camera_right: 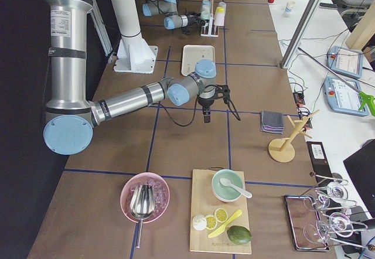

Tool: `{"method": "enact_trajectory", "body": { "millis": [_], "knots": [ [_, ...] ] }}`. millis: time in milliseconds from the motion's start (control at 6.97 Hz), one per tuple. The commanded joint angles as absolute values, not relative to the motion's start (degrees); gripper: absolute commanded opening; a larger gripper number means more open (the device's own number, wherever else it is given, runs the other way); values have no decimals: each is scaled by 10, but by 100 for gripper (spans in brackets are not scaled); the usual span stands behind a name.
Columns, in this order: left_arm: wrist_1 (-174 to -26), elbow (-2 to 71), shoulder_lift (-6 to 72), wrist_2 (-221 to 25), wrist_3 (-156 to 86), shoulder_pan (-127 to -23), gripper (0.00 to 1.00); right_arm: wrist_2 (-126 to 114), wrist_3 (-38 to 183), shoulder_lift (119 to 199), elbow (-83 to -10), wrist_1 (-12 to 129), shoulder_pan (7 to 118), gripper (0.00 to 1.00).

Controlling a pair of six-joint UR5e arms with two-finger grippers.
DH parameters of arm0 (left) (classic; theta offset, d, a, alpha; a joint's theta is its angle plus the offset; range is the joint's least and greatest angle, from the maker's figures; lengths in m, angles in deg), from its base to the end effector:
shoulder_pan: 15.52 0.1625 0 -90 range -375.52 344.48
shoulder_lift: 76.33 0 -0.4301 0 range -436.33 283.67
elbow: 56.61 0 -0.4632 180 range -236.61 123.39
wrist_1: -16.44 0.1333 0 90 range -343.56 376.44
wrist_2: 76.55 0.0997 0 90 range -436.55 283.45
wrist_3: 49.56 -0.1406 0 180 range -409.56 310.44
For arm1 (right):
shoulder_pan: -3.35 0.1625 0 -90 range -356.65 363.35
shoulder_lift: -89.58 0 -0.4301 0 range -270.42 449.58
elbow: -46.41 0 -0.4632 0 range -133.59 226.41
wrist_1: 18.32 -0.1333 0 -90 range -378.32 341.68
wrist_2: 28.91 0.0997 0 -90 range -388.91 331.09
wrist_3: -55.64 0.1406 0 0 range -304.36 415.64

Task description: Pick up and place green cup on tray

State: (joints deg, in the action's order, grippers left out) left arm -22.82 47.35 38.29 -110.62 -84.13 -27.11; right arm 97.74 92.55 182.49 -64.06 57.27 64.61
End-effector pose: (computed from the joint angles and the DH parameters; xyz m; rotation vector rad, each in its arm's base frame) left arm 0.5593 -0.3697 0.3626 0.2165 -1.1593 1.8840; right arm -0.2279 -0.5183 0.4952 0.1149 -0.8142 -0.0439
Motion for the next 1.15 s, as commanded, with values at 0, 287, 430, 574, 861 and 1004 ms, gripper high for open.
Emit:
{"method": "enact_trajectory", "body": {
  "millis": [0, 287, 430, 574, 861, 1004],
  "knots": [
    [-229, 474, 382, -1098, -840, -269, 95, 977, 926, 1825, -639, 573, 646, 100],
    [-229, 472, 381, -1097, -841, -270, 94, 977, 926, 1825, -639, 573, 646, 100],
    [-229, 472, 380, -1097, -841, -271, 94, 977, 926, 1825, -639, 573, 646, 100],
    [-229, 472, 373, -1097, -841, -270, 94, 977, 926, 1825, -639, 573, 646, 100],
    [-228, 473, 372, -1097, -841, -271, 94, 977, 926, 1825, -639, 574, 646, 100],
    [-228, 473, 372, -1097, -842, -271, 93, 977, 926, 1826, -639, 574, 646, 100]
  ]
}}
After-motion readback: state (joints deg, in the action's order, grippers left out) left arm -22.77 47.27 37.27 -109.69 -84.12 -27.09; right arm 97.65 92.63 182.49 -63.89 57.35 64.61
